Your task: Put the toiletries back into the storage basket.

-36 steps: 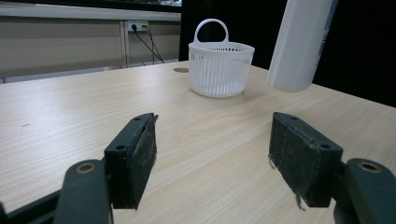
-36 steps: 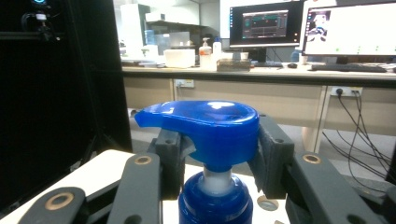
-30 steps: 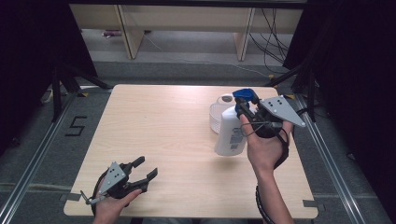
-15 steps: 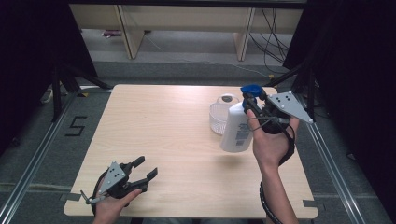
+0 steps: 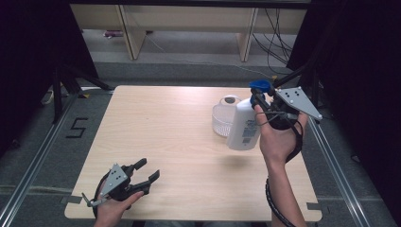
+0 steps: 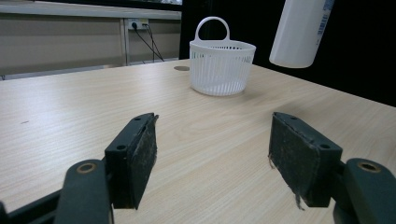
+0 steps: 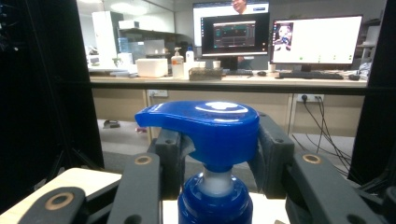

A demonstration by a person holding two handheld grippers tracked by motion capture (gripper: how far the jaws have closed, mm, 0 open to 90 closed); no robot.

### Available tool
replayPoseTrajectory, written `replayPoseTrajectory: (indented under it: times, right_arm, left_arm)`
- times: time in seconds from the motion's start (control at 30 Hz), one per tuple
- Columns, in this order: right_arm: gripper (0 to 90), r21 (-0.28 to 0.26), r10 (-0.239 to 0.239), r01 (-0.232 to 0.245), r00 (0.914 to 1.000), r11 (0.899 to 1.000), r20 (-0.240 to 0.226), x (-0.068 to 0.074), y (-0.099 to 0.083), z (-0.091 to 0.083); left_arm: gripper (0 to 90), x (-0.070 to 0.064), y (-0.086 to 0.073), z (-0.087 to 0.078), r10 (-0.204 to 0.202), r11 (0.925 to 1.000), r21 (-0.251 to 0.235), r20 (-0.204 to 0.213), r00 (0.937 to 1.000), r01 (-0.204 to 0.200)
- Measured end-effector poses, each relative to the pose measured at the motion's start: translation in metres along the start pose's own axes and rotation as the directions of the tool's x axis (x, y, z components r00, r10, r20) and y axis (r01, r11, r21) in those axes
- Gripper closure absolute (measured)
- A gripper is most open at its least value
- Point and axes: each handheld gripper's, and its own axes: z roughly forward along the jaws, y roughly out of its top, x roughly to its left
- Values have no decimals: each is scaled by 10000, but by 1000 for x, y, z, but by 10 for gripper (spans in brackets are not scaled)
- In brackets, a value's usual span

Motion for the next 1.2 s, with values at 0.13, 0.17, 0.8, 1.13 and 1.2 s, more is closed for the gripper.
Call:
replayPoseTrajectory:
  times: [0.13, 0.17, 0.8, 1.13, 1.2]
  right_arm:
    - [604, -37, 68, -67, 10000, 10000, 58, -1, 2, 1]
    - [605, -93, 13, -12, 10000, 10000, 49, -1, 3, 2]
    - [604, -247, 134, -128, 9996, 9996, 239, -7, 15, 10]
    - [605, -262, 155, -146, 9993, 9996, 354, -9, 18, 17]
    - [604, -303, 88, -77, 9993, 9995, 352, -10, 19, 18]
  left_arm:
    - [317, 0, 0, 0, 5, 10000, -6, 13, 10000, -5]
    - [317, 0, 0, 0, -10, 10000, -3, 13, 10000, 10]
    - [317, 1, 0, 0, -27, 10000, -26, 2, 10000, 27]
    - [317, 1, 0, 0, -39, 10000, -14, -4, 10000, 39]
    - [317, 1, 0, 0, -50, 10000, -21, -4, 10000, 50]
